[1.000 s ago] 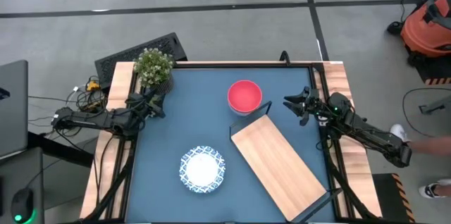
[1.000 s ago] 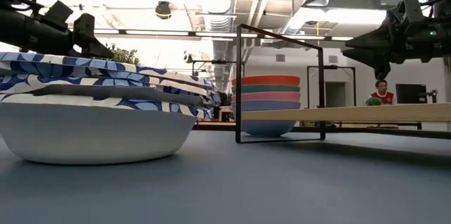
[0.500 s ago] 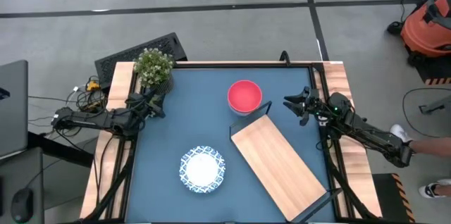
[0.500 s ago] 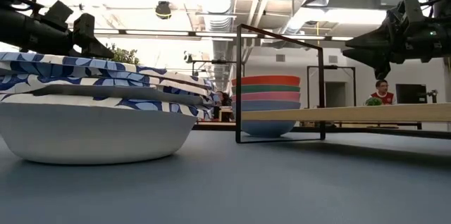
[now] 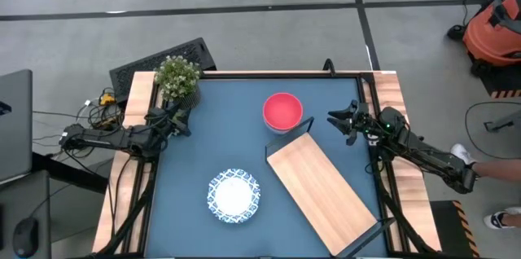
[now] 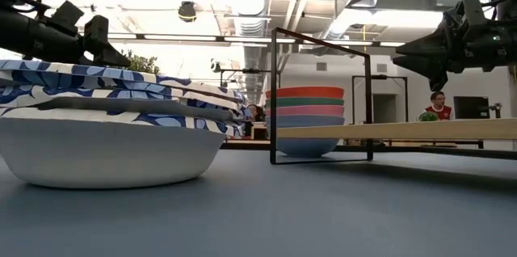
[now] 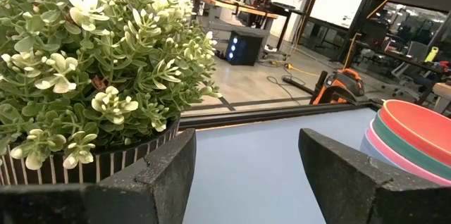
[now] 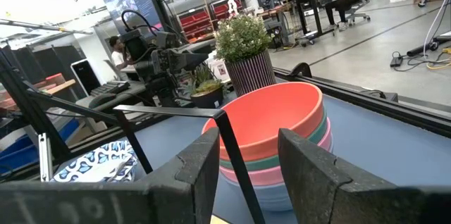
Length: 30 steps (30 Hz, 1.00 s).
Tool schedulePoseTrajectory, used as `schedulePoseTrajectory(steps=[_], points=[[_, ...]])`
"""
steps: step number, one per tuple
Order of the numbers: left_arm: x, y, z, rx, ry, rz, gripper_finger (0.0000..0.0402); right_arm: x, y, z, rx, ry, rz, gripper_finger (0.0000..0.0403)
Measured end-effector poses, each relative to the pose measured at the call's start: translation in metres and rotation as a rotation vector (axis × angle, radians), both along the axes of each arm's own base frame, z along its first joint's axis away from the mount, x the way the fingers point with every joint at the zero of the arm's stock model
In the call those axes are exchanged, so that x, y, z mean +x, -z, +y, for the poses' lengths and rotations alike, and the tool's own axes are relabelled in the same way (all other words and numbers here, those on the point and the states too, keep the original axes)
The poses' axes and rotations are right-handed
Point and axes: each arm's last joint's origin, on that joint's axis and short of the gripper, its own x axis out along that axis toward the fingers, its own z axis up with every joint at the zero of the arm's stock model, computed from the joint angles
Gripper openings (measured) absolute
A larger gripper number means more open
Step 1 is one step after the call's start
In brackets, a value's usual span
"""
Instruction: Place and stack bowls onto a shelf
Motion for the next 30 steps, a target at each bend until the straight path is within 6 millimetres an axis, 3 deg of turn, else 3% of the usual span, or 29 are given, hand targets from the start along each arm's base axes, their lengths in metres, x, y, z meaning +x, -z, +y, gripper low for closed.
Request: schedulePoseTrajectory(steps=[22, 30], points=[[0.0, 0.0, 0.0, 0.0, 0.0, 0.0, 0.0235, 0.0, 0.0001, 0.0, 0.0, 0.0, 0.0, 0.017], [0.002, -0.0009, -0.0013, -0.158, 0.078, -0.234, 0.0235, 0.0, 0.0001, 0.0, 0.0, 0.0, 0.001, 0.017]])
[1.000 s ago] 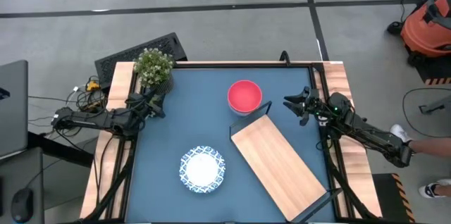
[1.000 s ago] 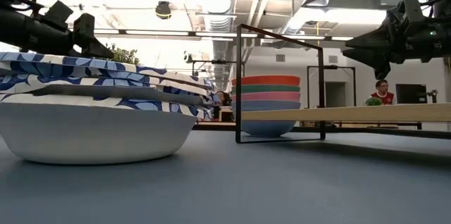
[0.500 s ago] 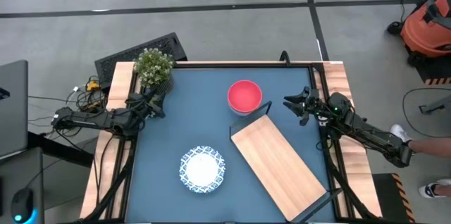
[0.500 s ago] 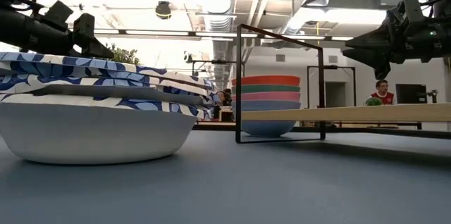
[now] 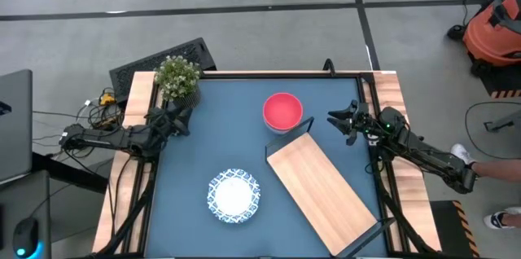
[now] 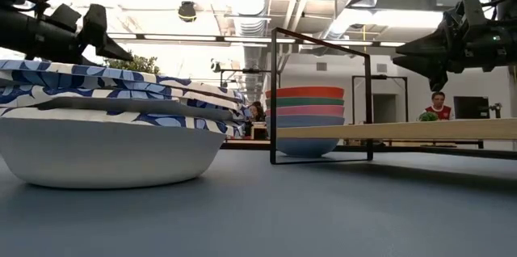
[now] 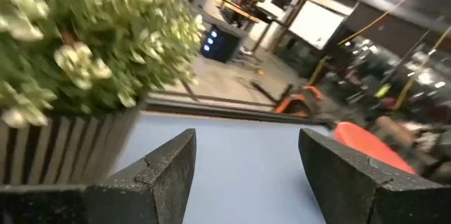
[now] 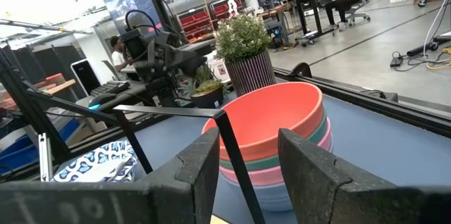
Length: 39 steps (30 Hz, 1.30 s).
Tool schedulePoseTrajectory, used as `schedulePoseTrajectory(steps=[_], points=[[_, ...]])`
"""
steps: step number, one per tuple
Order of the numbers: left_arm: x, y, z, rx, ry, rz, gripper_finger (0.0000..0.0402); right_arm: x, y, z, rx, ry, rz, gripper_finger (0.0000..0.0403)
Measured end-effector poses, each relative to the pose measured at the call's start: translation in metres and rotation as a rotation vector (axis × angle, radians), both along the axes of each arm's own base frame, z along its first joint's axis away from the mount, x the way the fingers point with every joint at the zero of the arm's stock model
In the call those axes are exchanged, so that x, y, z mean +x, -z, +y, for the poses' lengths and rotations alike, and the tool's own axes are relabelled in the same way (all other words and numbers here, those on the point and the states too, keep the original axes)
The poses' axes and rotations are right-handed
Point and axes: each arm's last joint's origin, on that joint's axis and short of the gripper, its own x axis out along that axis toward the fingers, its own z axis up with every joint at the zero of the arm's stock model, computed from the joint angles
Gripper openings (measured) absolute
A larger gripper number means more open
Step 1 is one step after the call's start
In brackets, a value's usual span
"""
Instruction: Place and stack bowls onto a shelf
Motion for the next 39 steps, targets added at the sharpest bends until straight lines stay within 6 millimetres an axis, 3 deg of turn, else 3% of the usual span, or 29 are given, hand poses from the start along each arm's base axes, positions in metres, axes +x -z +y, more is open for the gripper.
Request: schedulePoseTrajectory(steps=[21, 32, 39], points=[[0.0, 0.0, 0.0, -0.013, 0.015, -0.017, 0.0235, 0.0, 0.0, 0.0, 0.0, 0.0, 0.0, 0.017], [0.004, -0.002, -0.004, -0.12, 0.187, -0.149, 0.0235, 0.0, 0.0, 0.0, 0.0, 0.0, 0.0, 0.017], [0.007, -0.014, -0.01, -0.151, 0.446, -0.294, 0.0235, 0.0, 0.0, 0.0, 0.0, 0.0, 0.0, 0.017]])
